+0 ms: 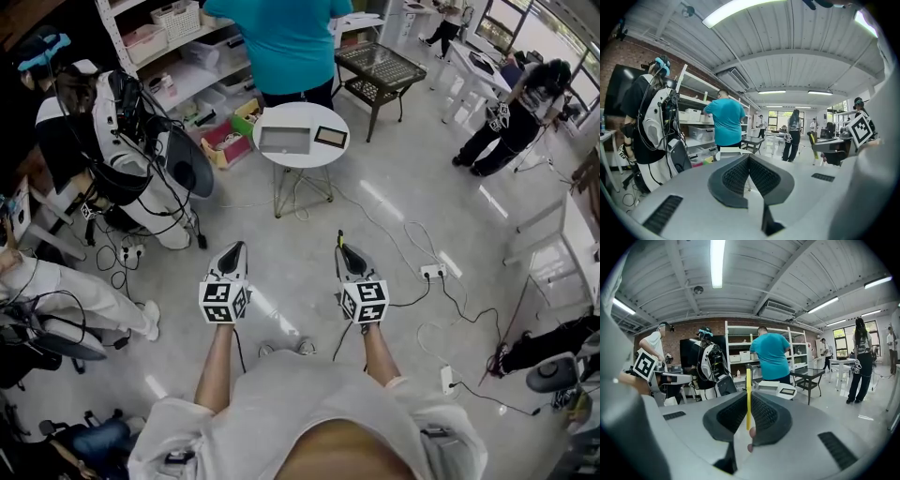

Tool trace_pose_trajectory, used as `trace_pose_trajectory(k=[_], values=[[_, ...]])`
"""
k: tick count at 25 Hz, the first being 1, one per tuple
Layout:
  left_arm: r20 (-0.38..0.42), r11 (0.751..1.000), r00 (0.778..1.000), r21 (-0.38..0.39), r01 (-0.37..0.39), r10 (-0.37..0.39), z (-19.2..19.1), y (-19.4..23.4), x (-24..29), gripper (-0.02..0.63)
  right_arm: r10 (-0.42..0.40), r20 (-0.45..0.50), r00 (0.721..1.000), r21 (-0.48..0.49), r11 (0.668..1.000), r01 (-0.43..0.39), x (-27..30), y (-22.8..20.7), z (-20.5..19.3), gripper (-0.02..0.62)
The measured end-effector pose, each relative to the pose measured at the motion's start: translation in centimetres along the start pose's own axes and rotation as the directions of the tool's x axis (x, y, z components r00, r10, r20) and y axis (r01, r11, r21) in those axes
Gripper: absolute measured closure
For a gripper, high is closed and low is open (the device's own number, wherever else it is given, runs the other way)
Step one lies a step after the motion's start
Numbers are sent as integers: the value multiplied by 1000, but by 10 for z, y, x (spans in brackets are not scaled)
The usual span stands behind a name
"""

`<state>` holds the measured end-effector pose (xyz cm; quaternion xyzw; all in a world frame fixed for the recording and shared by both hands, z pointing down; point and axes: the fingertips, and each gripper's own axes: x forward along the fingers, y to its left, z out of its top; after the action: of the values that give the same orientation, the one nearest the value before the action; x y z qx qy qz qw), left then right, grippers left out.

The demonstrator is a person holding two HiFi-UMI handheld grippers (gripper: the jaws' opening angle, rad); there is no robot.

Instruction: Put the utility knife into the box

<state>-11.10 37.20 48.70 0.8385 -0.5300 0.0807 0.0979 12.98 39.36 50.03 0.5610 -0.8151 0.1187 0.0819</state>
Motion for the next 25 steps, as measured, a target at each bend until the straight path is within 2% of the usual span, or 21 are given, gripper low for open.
trace_pose_trajectory(k=[9, 14, 19, 25], values=[[-19, 1000, 999, -2, -29, 29, -16, -21, 8, 586, 49, -19, 999, -17, 999, -49, 0, -15, -15, 548], [-45, 1000, 999, 5, -20, 20, -26, -33, 20, 586, 59, -21, 998, -3, 998, -59, 10, -25, -18, 548], [-58, 1000, 998, -7, -19, 19, -27, -30, 38, 586, 69, -35, 997, 2, 998, -69, 27, -31, -17, 548], [-51, 1000, 999, -12, -2, 1, -21, -10, 86, 586, 55, -44, 998, -8, 998, -55, 68, -48, -12, 548]])
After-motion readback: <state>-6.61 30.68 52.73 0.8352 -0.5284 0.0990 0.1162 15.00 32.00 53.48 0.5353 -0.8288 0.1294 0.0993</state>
